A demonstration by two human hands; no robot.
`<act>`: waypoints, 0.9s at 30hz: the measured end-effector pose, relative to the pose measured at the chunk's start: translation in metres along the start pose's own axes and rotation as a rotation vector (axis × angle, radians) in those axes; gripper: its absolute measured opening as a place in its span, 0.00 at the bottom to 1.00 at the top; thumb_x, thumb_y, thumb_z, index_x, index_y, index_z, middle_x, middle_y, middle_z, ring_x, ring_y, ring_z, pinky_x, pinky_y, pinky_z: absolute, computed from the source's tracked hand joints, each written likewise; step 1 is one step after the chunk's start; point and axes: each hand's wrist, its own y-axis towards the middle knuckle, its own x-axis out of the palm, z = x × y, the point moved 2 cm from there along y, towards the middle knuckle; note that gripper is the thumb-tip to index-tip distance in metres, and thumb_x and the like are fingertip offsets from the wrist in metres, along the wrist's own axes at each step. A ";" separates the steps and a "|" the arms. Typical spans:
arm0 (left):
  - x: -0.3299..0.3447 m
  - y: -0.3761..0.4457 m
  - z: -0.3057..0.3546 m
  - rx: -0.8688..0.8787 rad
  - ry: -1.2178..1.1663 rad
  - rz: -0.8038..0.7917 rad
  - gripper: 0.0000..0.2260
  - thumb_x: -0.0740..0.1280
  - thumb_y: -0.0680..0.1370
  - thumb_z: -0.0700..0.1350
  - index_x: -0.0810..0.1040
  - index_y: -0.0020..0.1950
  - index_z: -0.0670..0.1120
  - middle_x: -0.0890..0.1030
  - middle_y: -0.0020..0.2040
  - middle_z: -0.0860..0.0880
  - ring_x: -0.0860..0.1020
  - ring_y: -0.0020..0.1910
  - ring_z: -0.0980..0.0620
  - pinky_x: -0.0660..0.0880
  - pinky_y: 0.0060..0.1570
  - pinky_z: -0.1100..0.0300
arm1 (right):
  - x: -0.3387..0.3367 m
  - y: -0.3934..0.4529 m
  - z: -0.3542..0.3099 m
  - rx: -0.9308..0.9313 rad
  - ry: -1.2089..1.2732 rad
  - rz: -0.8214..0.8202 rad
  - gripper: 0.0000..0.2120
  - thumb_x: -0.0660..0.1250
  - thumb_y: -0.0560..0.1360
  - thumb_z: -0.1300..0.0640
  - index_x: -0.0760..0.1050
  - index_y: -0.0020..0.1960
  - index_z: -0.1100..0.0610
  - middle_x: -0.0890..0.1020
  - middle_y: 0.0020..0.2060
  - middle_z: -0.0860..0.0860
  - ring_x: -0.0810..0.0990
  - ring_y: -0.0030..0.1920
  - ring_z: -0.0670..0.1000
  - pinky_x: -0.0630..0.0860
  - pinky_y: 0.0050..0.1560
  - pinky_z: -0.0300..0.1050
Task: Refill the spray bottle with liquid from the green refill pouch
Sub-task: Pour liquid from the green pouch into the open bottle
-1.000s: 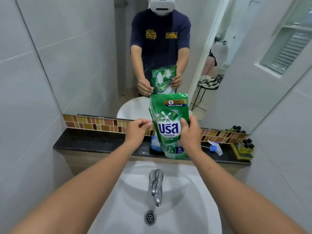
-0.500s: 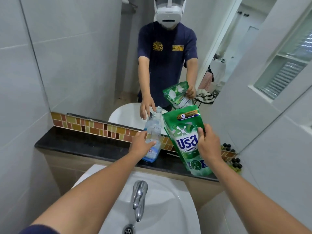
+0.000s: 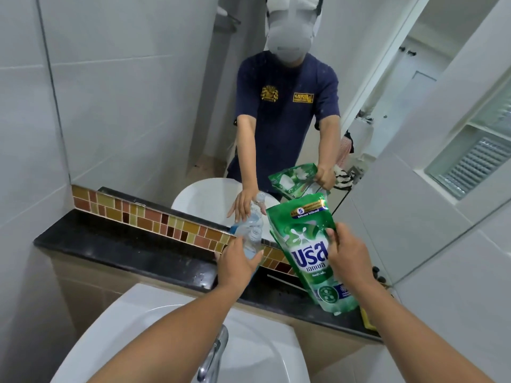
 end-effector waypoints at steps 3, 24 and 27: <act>-0.005 0.002 0.000 0.023 -0.004 -0.021 0.23 0.70 0.73 0.62 0.75 0.60 0.49 0.82 0.53 0.50 0.79 0.50 0.48 0.78 0.50 0.50 | -0.004 0.011 0.002 -0.027 -0.031 -0.033 0.11 0.55 0.83 0.49 0.68 0.47 0.55 0.78 0.30 0.50 0.79 0.29 0.51 0.77 0.25 0.52; -0.034 0.015 -0.004 0.201 0.210 -0.130 0.23 0.71 0.73 0.60 0.75 0.62 0.49 0.81 0.55 0.48 0.80 0.54 0.46 0.77 0.49 0.54 | -0.009 0.049 -0.014 -0.227 -0.215 -0.188 0.12 0.55 0.83 0.49 0.66 0.46 0.56 0.76 0.29 0.52 0.75 0.28 0.56 0.74 0.28 0.52; -0.034 0.016 -0.004 0.205 0.223 -0.115 0.23 0.71 0.74 0.60 0.75 0.63 0.48 0.82 0.56 0.47 0.80 0.55 0.46 0.77 0.50 0.54 | -0.011 0.054 -0.016 -0.243 -0.222 -0.195 0.12 0.55 0.83 0.49 0.65 0.45 0.56 0.76 0.29 0.53 0.74 0.28 0.55 0.73 0.28 0.51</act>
